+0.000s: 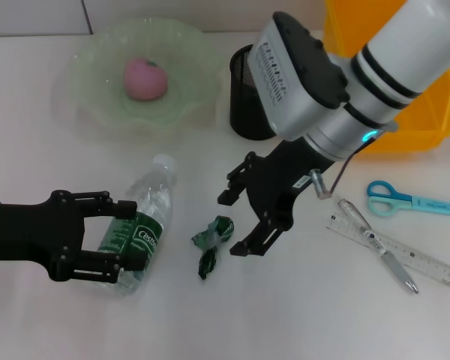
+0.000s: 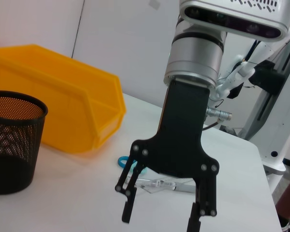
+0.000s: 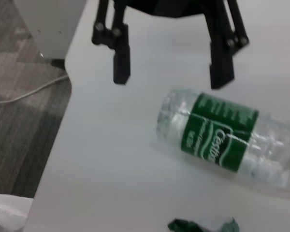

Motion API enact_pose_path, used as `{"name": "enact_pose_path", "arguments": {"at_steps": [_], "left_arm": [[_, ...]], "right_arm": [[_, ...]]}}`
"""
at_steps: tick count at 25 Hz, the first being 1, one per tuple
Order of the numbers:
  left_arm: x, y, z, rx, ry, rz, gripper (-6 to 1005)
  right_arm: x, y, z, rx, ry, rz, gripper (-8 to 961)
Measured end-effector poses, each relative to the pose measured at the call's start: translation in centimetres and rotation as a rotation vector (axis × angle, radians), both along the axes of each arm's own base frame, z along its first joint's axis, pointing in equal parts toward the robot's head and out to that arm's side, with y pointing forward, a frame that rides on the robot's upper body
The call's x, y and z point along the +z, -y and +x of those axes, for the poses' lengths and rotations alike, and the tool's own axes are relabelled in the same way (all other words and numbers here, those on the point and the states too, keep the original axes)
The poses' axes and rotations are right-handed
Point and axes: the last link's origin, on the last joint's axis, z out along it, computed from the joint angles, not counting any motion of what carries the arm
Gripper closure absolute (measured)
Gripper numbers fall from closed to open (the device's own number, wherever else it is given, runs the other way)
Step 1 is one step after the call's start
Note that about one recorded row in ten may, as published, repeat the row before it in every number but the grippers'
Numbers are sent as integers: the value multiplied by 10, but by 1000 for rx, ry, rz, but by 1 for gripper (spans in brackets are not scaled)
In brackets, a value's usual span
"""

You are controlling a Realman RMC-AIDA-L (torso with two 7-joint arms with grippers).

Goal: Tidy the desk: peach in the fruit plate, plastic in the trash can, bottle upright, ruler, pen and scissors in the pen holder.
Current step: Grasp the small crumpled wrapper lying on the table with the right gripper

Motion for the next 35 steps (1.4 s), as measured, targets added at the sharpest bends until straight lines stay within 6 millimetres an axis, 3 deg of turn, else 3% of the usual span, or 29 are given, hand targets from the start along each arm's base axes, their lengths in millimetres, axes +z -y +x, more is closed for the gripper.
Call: {"name": "enact_pose_path", "arguments": {"at_steps": [20, 25, 30, 35], "left_arm": [[-7, 4, -5, 21, -6, -18, 181], [-8, 5, -6, 29, -1, -22, 183], [-8, 6, -8, 39, 1, -27, 186], [-8, 5, -8, 38, 0, -24, 188]], "right_arm": [[-39, 9, 10, 69, 14, -12, 136], [-39, 9, 5, 58, -3, -3, 230], [-37, 6, 0, -16, -14, 29, 384], [-38, 4, -5, -81, -14, 60, 378]]}}
